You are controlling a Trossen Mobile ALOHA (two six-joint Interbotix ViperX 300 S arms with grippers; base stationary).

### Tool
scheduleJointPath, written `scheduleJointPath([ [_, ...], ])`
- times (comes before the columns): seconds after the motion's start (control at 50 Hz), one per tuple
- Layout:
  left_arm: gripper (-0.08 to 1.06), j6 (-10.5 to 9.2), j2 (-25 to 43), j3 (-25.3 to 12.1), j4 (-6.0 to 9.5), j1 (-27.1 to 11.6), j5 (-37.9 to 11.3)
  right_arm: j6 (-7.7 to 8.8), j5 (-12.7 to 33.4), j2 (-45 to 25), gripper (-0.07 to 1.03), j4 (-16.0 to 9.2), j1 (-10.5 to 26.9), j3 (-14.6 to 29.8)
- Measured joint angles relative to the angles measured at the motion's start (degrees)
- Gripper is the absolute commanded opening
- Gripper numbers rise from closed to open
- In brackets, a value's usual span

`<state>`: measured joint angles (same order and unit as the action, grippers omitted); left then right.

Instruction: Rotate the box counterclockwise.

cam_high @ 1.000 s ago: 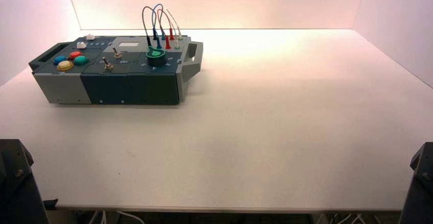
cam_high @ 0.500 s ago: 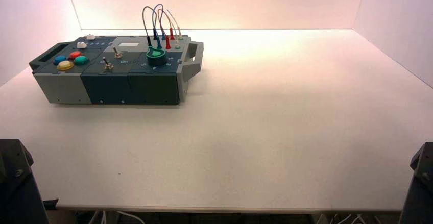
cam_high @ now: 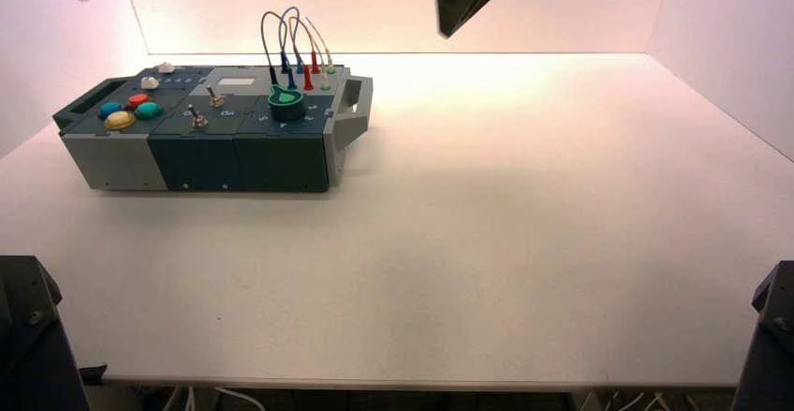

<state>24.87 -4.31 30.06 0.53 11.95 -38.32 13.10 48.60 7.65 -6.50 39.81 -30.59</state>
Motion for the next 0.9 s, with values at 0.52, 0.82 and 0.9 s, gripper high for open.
scheduleJointPath([
  [0.52,-0.03,8.70,12.04,-2.55,10.37,4.83,3.96,1.85,-3.43,-10.46,-0.02,-0.44,5.45,3.69],
  [0.82,-0.03,10.55,17.23,-7.65,12.74,7.03,4.48,1.93,-4.66,-15.73,-0.02,-0.44,7.21,5.45],
  [0.9,-0.03,11.16,18.98,-9.40,12.74,7.03,4.57,1.85,-5.36,-17.40,-0.02,-0.44,8.00,5.54],
])
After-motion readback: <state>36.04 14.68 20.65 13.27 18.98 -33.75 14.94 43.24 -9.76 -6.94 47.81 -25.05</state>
